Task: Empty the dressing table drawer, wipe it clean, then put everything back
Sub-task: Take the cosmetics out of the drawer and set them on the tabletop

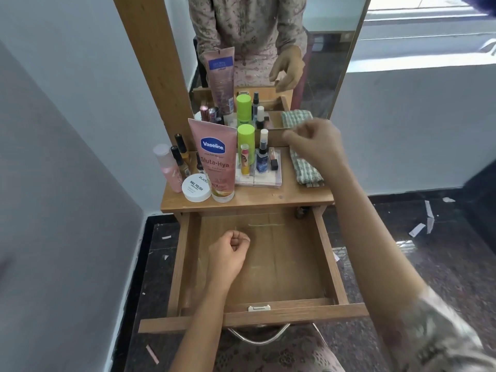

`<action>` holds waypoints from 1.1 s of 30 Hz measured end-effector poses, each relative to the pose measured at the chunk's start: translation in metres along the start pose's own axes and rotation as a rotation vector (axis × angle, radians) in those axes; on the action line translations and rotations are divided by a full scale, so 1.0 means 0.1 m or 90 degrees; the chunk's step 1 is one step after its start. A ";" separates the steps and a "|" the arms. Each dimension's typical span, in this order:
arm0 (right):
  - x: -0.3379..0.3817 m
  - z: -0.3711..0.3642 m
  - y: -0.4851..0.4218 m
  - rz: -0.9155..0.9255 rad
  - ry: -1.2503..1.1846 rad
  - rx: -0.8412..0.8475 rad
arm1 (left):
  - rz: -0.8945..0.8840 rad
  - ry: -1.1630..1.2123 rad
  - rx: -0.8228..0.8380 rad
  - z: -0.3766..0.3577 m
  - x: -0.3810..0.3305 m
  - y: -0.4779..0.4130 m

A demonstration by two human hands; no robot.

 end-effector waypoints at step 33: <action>-1.14 -0.76 1.03 0.068 0.673 0.220 | 0.000 0.019 -0.006 0.10 0.12 0.10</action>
Point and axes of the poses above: each hand's wrist, its own y-axis away from the middle knuckle, its own z-axis out of the back of the hand, x = y × z, the point moved 3 cm from there along -y, towards the middle knuckle, and after that the axes turned 9 degrees about -x, right-handed, at the moved point
